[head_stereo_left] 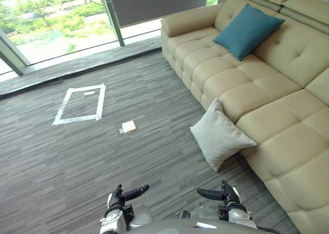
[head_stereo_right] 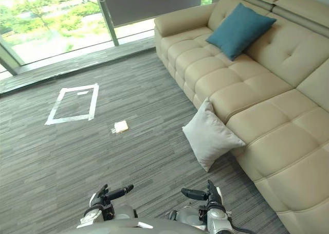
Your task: Pick up cushions and gather them together orderly.
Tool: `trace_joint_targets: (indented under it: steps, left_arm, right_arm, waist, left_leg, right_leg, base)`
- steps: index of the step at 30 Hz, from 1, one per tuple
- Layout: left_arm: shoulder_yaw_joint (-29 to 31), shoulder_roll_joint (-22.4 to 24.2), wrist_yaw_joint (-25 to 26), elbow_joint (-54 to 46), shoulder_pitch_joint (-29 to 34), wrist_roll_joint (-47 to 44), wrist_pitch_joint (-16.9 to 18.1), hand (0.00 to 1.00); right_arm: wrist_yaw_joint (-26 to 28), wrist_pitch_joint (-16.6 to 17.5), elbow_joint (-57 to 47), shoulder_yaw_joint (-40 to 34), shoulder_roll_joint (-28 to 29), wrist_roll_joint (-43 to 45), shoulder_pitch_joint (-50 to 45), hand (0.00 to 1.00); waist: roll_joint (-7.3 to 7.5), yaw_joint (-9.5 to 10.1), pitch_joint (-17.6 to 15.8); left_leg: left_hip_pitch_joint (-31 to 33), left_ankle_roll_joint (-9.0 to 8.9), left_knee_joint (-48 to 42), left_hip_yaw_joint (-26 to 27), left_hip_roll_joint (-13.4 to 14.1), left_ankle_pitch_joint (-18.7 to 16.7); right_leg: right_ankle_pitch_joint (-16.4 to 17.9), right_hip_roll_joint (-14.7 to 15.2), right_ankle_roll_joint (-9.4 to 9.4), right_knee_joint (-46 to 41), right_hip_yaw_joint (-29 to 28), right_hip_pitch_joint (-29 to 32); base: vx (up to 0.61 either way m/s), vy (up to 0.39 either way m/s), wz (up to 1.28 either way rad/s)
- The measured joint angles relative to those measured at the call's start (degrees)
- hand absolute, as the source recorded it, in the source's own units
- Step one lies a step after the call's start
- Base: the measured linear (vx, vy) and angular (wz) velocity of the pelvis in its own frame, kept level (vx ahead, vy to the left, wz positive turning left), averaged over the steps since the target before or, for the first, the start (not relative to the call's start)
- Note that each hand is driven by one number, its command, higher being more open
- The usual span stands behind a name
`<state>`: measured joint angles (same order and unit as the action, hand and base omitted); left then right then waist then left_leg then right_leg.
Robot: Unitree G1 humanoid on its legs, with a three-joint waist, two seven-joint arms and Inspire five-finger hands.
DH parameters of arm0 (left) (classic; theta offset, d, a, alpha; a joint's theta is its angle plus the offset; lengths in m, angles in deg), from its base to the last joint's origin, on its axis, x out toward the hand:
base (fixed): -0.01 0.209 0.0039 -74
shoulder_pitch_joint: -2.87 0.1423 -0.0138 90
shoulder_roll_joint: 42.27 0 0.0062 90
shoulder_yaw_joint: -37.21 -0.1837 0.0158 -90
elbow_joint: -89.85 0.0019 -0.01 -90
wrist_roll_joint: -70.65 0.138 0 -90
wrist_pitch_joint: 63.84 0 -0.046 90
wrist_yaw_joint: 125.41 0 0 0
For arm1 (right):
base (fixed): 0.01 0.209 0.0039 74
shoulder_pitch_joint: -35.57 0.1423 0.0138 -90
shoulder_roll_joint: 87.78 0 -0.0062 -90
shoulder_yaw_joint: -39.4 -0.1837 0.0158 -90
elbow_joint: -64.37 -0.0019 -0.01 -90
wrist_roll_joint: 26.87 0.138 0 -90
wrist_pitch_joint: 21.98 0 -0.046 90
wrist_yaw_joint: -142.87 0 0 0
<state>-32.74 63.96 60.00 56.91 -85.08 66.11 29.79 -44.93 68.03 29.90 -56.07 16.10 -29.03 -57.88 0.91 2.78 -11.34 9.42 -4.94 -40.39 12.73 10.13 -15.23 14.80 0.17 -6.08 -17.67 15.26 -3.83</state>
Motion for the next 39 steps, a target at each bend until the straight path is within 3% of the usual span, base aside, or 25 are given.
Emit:
trace_joint_targets:
  steps: [3, 5, 7, 8, 9, 11, 13, 14, 15, 17, 19, 22, 23, 24, 25, 26, 28, 30, 33, 34, 35, 36, 37, 38, 39]
  left_arm:
    - [1.1, 0.3, 0.2, 0.2, -0.2, -0.1, 0.2, 1.0]
    - [1.2, 0.4, 0.3, 0.5, -0.7, -0.3, 0.8, 1.0]
    - [0.9, 0.4, 0.4, 0.8, -0.6, -0.4, 0.8, 1.0]
    - [0.6, 0.4, 0.4, 1.2, -0.1, -0.5, 0.8, 1.0]
    - [0.7, -0.2, 0.4, 1.6, 0.0, -0.5, 0.8, 1.0]
    - [0.4, -1.7, 0.4, 2.3, -0.1, -0.4, 0.8, 1.0]
    - [-0.1, -2.0, 0.5, 2.9, -0.6, -0.4, 0.7, 1.0]
    - [-1.2, -2.1, 0.7, 3.2, -0.7, -0.5, 0.4, 1.0]
    - [-2.6, -1.9, 0.9, 3.4, -0.7, -0.5, 0.2, 1.0]
    - [-4.3, -1.6, 0.9, 3.5, -0.1, -0.6, 0.0, 1.0]
    - [-5.8, -2.1, 0.9, 3.8, -0.2, -0.7, 0.0, 1.0]
    - [-6.4, -2.2, 0.8, 4.2, -0.5, -0.7, 0.0, 1.0]
    - [-6.9, -3.2, 0.4, 5.5, -0.4, -0.7, -0.1, 1.0]
    - [-7.9, -3.8, 0.3, 5.8, -0.5, -0.6, -0.1, 1.0]
    - [-8.4, -2.5, 0.3, 6.6, -1.1, -0.4, -0.3, 1.0]
    - [-8.3, -1.7, 0.1, 6.7, -1.0, -0.3, -0.3, 1.0]
    - [-8.3, -1.2, -0.4, 6.7, -1.3, 0.6, -0.3, 1.0]
    - [-8.3, -1.2, -0.8, 6.0, -1.3, 0.8, -0.3, 1.0]
    - [-7.6, -1.5, -0.9, 2.5, -1.0, 0.8, -0.2, 1.0]
    - [-7.3, -1.9, -0.7, 1.3, 0.0, 0.7, 0.1, 1.0]
    - [-7.4, -1.8, -0.8, 1.7, 0.0, 0.7, 0.1, 1.0]
    - [-7.6, -1.8, -0.8, 2.3, -0.1, 0.7, 0.0, 1.0]
    - [-7.8, -3.0, -0.8, 2.9, -1.1, 0.7, 0.0, 1.0]
    - [-7.3, -2.5, -0.4, 3.3, -0.7, 0.5, -0.1, 1.0]
    - [-7.7, -2.1, -0.4, 3.4, -0.4, 0.7, 0.0, 1.0]
  right_arm:
    - [0.0, 0.0, 0.4, 0.5, 0.0, 0.0, 0.3, 1.0]
    - [-0.3, -0.1, 0.7, 0.4, 0.0, 0.0, 0.2, 1.0]
    - [-0.5, -0.1, 1.0, 0.4, -0.1, 0.0, 0.0, 1.0]
    - [-0.5, -0.1, 1.1, 0.4, -0.2, 0.0, -0.4, 1.0]
    - [-0.5, -0.2, 1.5, 0.4, 0.4, 0.0, -0.7, 1.0]
    - [-0.2, -0.3, 1.3, 0.3, 2.1, -0.2, -1.9, 1.0]
    - [0.3, -0.4, 1.3, 0.3, 2.0, -0.2, -1.7, 1.0]
    - [0.4, -0.5, 0.7, 0.2, 1.6, -0.2, -1.6, 1.0]
    - [0.3, -0.2, -0.3, 0.1, 1.3, -0.3, -1.3, 1.0]
    - [0.3, 0.2, -0.7, 0.2, 1.5, -0.4, 0.1, 1.0]
    - [0.0, 0.8, -0.7, 0.4, 2.0, -1.2, 0.4, 1.0]
    - [0.1, 1.3, -0.6, 0.4, 2.0, -1.2, 1.0, 1.0]
    - [0.1, 1.2, -0.4, 0.4, 2.3, -1.2, 1.8, 1.0]
    - [0.1, 1.3, 0.0, 0.4, 2.3, -1.2, 1.8, 1.0]
    - [0.3, 1.3, 0.6, -0.1, 1.1, -1.3, 2.3, 1.0]
    - [0.1, 1.2, 0.8, -0.8, 0.3, -1.2, 2.3, 1.0]
    - [0.0, 0.9, 1.4, -2.6, -0.3, -1.2, 2.1, 1.0]
    - [-0.2, 0.5, 1.5, -4.7, -0.3, -0.1, 1.3, 1.0]
    - [-0.4, 0.5, 1.3, -3.8, -0.1, 0.0, 0.1, 1.0]
    - [-0.5, 0.2, 1.4, -2.2, 0.3, 0.3, 0.0, 1.0]
    - [-0.7, 0.2, 1.3, -2.1, 0.2, 0.3, -0.1, 1.0]
    - [-0.8, 0.1, 1.5, -1.9, -0.1, 0.6, 0.0, 1.0]
    - [-1.0, 0.0, 1.2, 0.0, 0.3, 0.5, -0.6, 1.0]
    - [-0.9, 0.3, 0.9, 0.0, 0.3, 0.5, -0.6, 1.0]
    - [-0.8, 0.4, 1.0, 0.2, 0.4, 0.4, 0.2, 1.0]
  waist:
    - [0.03, 0.23, 0.0]
    - [0.07, 0.31, -0.1]
    - [-0.45, 0.31, 0.5]
    - [-0.72, 0.37, 1.6]
    - [0.08, 0.54, 2.7]
    - [3.35, 0.68, 5.0]
    - [3.74, 1.24, 5.2]
    - [3.06, 1.32, 4.8]
    - [2.09, 1.43, 4.3]
    - [0.63, 1.29, 3.6]
    - [0.67, 1.03, 3.6]
    - [0.52, 0.82, 3.6]
    - [1.23, -0.14, 3.3]
    - [1.8, -0.24, 3.0]
    - [-0.2, -0.07, 2.6]
    - [-1.01, -0.07, 2.7]
    - [-1.76, -0.6, 2.6]
    - [-1.66, -1.17, 2.4]
    - [0.09, -1.06, 1.6]
    - [0.22, 0.11, 1.9]
    - [-0.14, 0.14, 2.2]
    - [-1.06, 0.14, 2.7]
    - [1.26, 0.18, 3.5]
    - [0.65, 1.22, 3.8]
    - [0.11, 1.98, 3.7]
  left_leg:
    - [3.6, -0.38, 9.6, -8.1, -3.2, 0.4]
    - [5.7, -1.66, 14.8, -11.2, -4.1, 1.5]
    - [5.0, -0.38, 18.7, -11.7, -4.2, 4.4]
    - [4.5, 1.66, 18.9, -11.9, -4.5, 8.4]
    - [4.4, 1.03, 17.5, -10.7, -5.2, 9.6]
    - [3.1, 2.87, 18.1, -6.2, -7.5, 7.3]
    - [-0.3, 4.43, 19.9, -2.4, -8.3, 6.2]
    - [-2.5, 5.14, 21.4, -1.6, -8.4, 5.8]
    - [-6.4, 5.34, 24.2, 0.9, -8.3, 5.6]
    - [-13.1, 5.34, 29.6, 4.9, -7.7, 5.6]
    - [-15.4, 5.33, 31.6, 6.6, -6.8, 5.6]
    - [-17.0, 5.26, 33.1, 8.0, -5.8, 5.7]
    - [-17.9, 4.4, 33.2, 8.6, -5.9, 5.5]
    - [-18.4, 4.09, 33.2, 8.4, -6.5, 5.6]
    - [-19.4, 2.95, 33.7, 8.1, -5.2, 5.3]
    - [-19.4, 2.14, 34.1, 8.0, -4.7, 5.9]
    - [-19.8, 1.35, 34.5, 7.5, -4.4, 7.3]
    - [-20.0, -0.67, 32.7, 6.8, -3.4, 8.9]
    - [-12.3, -3.32, 11.4, 5.8, 1.1, 7.3]
    - [-3.5, 0.09, 11.2, -0.7, 0.2, 1.9]
    - [-4.0, 0.33, 17.3, -2.3, -0.6, 5.6]
    - [-4.4, -0.59, 19.3, -2.9, -0.5, 8.2]
    - [-4.4, -0.31, 19.7, -6.3, -3.7, 8.4]
    - [-5.5, -0.12, 20.7, -8.3, -4.5, 8.2]
    - [-7.6, -0.1, 23.8, -6.5, -4.6, 8.2]
  right_leg:
    - [0.3, 0.0, 0.69, 1.4, -5.8, -1.4]
    - [1.4, 0.4, 2.33, 1.5, -9.2, -2.0]
    - [3.6, 0.6, 4.77, 1.5, -13.2, -4.0]
    - [5.1, 0.6, 6.03, 0.9, -15.5, -4.4]
    - [6.5, 2.1, 6.92, -0.3, -17.4, -4.4]
    - [6.5, 6.1, 8.8, -5.2, -19.6, -1.4]
    - [4.5, 8.3, 12.2, -13.5, -19.9, 2.6]
    - [3.3, 9.3, 13.53, -18.6, -18.4, 4.8]
    - [3.4, 11.5, 13.22, -25.9, -14.1, 8.1]
    - [4.4, 14.4, 11.46, -29.0, -5.0, 11.9]
    - [4.6, 14.5, 11.15, -26.2, 0.9, 13.9]
    - [4.5, 12.3, 11.02, -20.5, 3.9, 16.4]
    - [0.5, 10.1, 8.05, -12.1, 3.9, 17.8]
    - [-3.8, 9.9, 3.87, -10.5, 3.4, 17.6]
    - [-3.4, 8.2, 3.26, -10.6, 3.3, 16.5]
    - [-2.9, 7.5, 2.64, -10.3, 3.5, 16.6]
    - [-2.1, 7.2, 2.36, -10.2, 4.1, 16.2]
    - [-1.7, 6.7, 2.24, -8.1, 5.6, 13.5]
    - [-1.3, 5.9, 2.4, -3.5, 7.1, 6.9]
    - [-1.4, 3.9, 3.04, -3.0, 0.9, 5.5]
    - [-1.0, 3.6, 3.71, -3.9, -0.5, 5.9]
    - [-0.4, 3.2, 4.6, -5.0, -1.6, 6.2]
    - [-0.5, 5.9, 6.39, -4.4, -3.3, 7.0]
    - [-1.0, 5.7, 7.14, -4.2, -6.5, 7.5]
    - [-1.3, 5.4, 7.41, -4.8, -9.2, 8.2]
  base:
    - [0.33, 0.151, -1.03]
    - [0.35, 0.211, -0.98]
    - [0.37, 0.262, -0.99]
    - [0.48, 0.358, -0.99]
    - [0.49, 0.367, -0.84]
    - [0.49, 0.354, -0.78]
    - [0.46, 0.357, -0.82]
    - [0.33, 0.29, -0.9]
    - [0.28, 0.254, -1.06]
    - [0.33, 0.216, -0.98]
    - [0.23, 0.021, -0.51]
    - [0.24, -0.122, -0.4]
    - [0.25, -0.207, -0.3]
    - [0.28, -0.246, -0.42]
    - [0.2, -0.187, -0.29]
    - [0.18, -0.183, -0.25]
    - [0.14, -0.183, 0.07]
    - [0.13, -0.209, 0.37]
    - [0.1, -0.141, -0.1]
    - [0.19, 0.11, -1.49]
    - [0.24, 0.262, -1.68]
    - [0.22, 0.406, -0.49]
    - [0.17, 0.33, -0.68]
    - [0.14, 0.32, -0.98]
    - [0.03, 0.083, -1.07]
